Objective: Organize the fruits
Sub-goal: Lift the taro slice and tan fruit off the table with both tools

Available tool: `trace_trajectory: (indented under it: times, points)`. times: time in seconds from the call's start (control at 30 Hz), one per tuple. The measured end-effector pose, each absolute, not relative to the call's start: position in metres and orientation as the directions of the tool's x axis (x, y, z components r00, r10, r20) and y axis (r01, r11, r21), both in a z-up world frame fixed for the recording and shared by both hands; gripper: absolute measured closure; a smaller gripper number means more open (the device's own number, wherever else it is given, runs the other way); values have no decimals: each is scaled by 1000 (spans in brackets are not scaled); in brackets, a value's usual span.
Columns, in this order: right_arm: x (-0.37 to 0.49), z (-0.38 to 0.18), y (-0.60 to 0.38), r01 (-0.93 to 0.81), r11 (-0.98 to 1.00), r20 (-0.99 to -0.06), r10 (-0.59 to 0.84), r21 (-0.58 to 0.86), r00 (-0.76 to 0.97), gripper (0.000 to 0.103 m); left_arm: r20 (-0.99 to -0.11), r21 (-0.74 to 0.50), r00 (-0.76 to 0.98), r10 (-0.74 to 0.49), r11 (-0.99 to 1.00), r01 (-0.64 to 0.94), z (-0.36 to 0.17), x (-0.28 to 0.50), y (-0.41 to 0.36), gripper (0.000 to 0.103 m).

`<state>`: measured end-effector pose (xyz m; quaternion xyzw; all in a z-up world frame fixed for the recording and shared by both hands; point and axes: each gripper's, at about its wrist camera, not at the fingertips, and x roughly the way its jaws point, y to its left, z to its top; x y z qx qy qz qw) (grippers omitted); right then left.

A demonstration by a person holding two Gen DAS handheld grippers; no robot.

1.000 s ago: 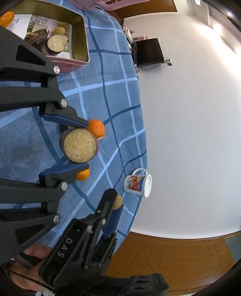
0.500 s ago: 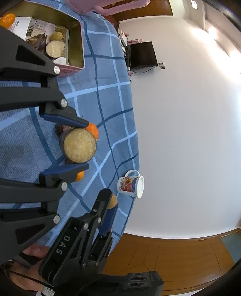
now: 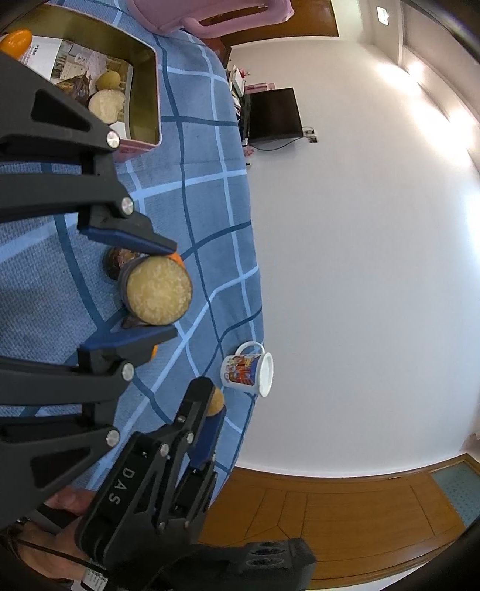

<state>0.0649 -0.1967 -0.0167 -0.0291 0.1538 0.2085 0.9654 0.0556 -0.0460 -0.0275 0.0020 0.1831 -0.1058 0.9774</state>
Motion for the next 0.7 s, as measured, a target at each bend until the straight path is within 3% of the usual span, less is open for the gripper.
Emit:
trace_trajectory:
  times: [0.7]
  points:
    - [57,-14,-196,-430,903,-267,412,-10,871,71,-316,-19,933,-171,985,174,-25,46,-37,63]
